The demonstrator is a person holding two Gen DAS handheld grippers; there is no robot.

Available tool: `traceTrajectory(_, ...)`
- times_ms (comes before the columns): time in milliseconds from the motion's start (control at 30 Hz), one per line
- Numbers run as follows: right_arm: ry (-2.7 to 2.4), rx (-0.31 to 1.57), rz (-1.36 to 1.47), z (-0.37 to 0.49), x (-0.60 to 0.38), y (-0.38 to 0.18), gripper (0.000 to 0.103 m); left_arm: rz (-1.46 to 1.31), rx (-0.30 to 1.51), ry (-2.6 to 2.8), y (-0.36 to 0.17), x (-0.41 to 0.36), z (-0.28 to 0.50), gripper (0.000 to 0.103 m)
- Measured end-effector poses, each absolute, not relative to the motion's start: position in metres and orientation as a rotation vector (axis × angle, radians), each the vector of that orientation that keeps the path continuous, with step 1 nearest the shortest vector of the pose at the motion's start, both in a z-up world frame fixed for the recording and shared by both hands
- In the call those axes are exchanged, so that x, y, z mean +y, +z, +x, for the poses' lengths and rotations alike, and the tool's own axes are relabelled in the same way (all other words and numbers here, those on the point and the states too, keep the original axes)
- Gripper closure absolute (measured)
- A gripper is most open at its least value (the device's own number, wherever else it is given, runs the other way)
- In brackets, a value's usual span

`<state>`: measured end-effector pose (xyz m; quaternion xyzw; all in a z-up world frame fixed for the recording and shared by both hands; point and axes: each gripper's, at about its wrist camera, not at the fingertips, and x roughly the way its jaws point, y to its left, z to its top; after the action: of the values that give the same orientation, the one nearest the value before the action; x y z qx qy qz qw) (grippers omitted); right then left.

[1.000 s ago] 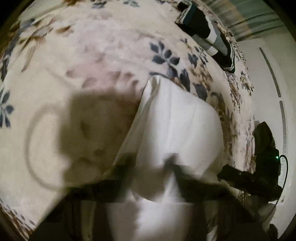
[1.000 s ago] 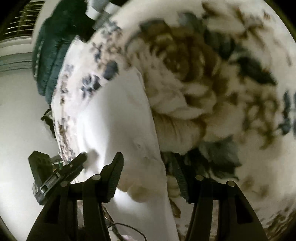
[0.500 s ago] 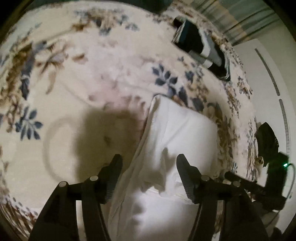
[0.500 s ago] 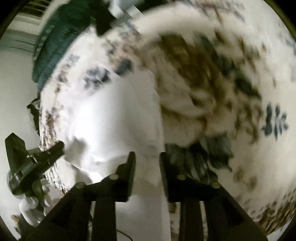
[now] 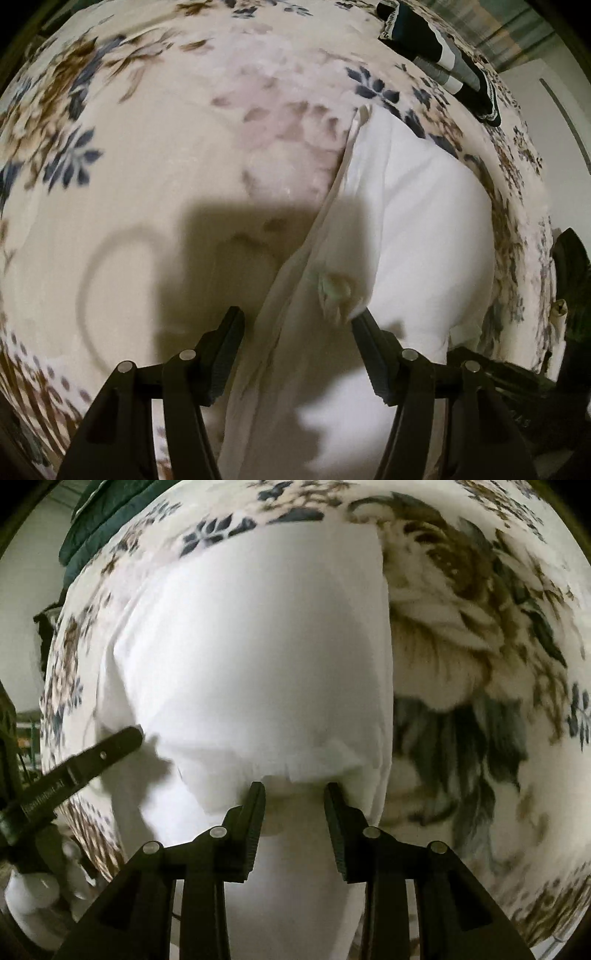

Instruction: Fold small clothes

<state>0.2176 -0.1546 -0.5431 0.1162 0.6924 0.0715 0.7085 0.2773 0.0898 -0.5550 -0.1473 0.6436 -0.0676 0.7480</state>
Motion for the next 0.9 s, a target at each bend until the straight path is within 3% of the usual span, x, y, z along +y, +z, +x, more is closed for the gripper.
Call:
traceTrajectory(67,0.154,1.548,0.303,0.215,-0.16,-0.539,0.067,-0.35,1.388,-0.175,-0.538,0.092,0.269,0.045)
traceTrajectory(167,0.187,1.555,0.424,0.204,-0.176,-0.529,0.046,-0.386,1.365,-0.214,-0.51,0.102,0.251,0.045)
traceTrajectory(267,0.225,1.597,0.539,0.177,-0.198,-0.517,0.041,-0.433,1.387,-0.237,-0.493,0.12,0.224,0.045)
traceTrajectory(500,0.213,1.795,0.706,0.075,-0.225,-0.56,0.04,-0.491,1.594,-0.235,-0.541,0.147,0.149,0.045)
traceTrajectory(667,0.236,1.816,0.787,0.03,-0.216,-0.599,0.04,-0.525,1.693,-0.261,-0.589,0.145,0.111,0.045)
traceTrajectory(767,0.242,1.821,0.85,0.013,-0.211,-0.619,0.04,-0.53,1.688,-0.279,-0.592,0.136,0.098,0.046)
traceTrajectory(800,0.249,1.82,0.871,0.012,-0.208,-0.622,0.04,-0.523,1.667,-0.287,-0.587,0.132,0.096,0.048)
traceTrajectory(833,0.253,1.82,0.88,0.01,-0.203,-0.625,0.042,-0.521,1.651,-0.3,-0.58,0.129,0.094,0.076)
traceTrajectory(867,0.254,1.814,0.888,0.009,-0.197,-0.626,0.056,-0.519,1.649,-0.315,-0.577,0.126,0.093,0.099)
traceTrajectory(900,0.255,1.81,0.893,0.008,-0.194,-0.626,0.081,-0.513,1.645,-0.317,-0.572,0.123,0.092,0.099)
